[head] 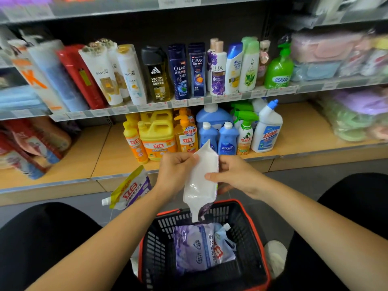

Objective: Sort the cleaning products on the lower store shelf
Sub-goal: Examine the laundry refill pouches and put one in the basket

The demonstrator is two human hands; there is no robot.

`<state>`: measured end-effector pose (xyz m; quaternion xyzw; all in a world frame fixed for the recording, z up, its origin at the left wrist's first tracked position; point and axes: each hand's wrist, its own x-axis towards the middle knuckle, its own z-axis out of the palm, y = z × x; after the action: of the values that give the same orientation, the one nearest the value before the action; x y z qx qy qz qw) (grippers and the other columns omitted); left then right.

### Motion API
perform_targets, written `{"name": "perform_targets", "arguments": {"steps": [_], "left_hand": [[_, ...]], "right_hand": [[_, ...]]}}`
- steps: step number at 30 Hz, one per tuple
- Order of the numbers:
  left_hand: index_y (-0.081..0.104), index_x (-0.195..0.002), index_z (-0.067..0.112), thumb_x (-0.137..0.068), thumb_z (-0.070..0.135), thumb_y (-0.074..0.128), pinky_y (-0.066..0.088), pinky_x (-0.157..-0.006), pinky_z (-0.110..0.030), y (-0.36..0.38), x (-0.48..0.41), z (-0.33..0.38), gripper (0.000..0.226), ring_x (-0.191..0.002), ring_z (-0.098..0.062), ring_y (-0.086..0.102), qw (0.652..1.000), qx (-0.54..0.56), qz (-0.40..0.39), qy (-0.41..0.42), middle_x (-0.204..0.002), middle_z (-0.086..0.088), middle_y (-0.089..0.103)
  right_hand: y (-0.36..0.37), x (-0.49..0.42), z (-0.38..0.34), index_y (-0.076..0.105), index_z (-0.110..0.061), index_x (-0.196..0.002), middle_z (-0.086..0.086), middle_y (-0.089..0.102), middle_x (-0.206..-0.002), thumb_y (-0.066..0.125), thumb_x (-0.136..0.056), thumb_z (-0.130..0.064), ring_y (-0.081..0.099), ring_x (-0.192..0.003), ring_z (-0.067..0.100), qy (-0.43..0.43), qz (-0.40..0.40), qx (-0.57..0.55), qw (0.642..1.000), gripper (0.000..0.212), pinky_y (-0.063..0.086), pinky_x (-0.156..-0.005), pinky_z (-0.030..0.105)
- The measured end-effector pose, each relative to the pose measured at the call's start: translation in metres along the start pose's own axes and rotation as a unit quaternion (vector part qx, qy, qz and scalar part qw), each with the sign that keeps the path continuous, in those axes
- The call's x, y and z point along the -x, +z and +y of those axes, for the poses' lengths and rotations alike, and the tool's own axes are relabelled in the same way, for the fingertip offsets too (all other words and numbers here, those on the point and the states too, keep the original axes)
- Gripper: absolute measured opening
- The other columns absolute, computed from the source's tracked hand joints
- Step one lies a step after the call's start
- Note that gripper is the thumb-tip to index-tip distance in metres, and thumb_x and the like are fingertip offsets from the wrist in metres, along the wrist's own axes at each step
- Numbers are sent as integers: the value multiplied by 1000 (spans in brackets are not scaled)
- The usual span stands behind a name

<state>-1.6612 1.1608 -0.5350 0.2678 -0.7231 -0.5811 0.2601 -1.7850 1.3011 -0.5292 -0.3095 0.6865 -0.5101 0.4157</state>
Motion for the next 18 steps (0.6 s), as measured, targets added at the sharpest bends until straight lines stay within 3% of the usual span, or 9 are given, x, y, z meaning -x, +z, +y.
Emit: {"name": "perform_targets", "arguments": {"steps": [4, 6, 8, 9, 12, 15, 18], "left_hand": [[79, -76, 13, -97, 13, 66, 60, -75, -51, 0, -2, 0, 24, -82, -30, 73, 999, 27, 20, -15, -86, -12, 76], [79, -73, 17, -96, 10, 66, 61, -72, -41, -1, -5, 1, 28, -79, -24, 73, 998, 52, 26, -18, -84, -8, 76], [79, -68, 19, -95, 7, 66, 60, -64, -28, -3, -7, 3, 32, -73, -15, 72, 996, 78, 39, -26, -79, -1, 76], [78, -68, 19, -95, 6, 66, 58, -62, -24, -3, -8, 4, 32, -72, -12, 72, 994, 90, 46, -33, -78, 1, 76], [77, -75, 15, -96, 6, 65, 60, -62, -26, -4, -9, 7, 26, -72, -13, 73, 990, 115, 57, -53, -78, 3, 77], [75, -76, 11, -96, 5, 64, 61, -63, -28, -7, -9, 8, 24, -72, -14, 73, 989, 117, 65, -57, -75, 3, 76], [75, -80, 10, -96, 4, 64, 61, -63, -29, -11, -8, 10, 20, -74, -16, 75, 986, 131, 74, -66, -76, 4, 77]], "right_hand": [[4, 7, 2, 64, -29, -116, -5, 75, -106, 89, -72, -11, 73, -96, 13, -51, -9, 43, 998, 54, 61, -77, 36], [10, 12, 2, 54, -42, -123, -19, 69, -114, 93, -65, -16, 67, -104, 0, -89, -10, 85, 992, 75, 55, -84, 22], [18, 17, 2, 43, -54, -126, -33, 61, -117, 94, -62, -19, 59, -108, -11, -121, -14, 112, 986, 90, 50, -81, 9], [22, 18, 3, 40, -56, -128, -35, 59, -119, 94, -61, -18, 58, -110, -11, -134, -10, 107, 985, 94, 50, -81, 9], [30, 18, 9, 35, -45, -145, -17, 55, -133, 94, -59, -18, 55, -123, 3, -126, 19, 88, 988, 108, 54, -97, 29], [29, 17, 17, 32, -43, -150, -19, 56, -136, 90, -66, -10, 58, -116, -5, -116, -8, 60, 991, 108, 53, -86, 15], [22, 16, 18, 33, -56, -145, -21, 55, -138, 87, -68, -4, 59, -119, 0, -102, -29, 41, 994, 107, 56, -81, 20]]}}
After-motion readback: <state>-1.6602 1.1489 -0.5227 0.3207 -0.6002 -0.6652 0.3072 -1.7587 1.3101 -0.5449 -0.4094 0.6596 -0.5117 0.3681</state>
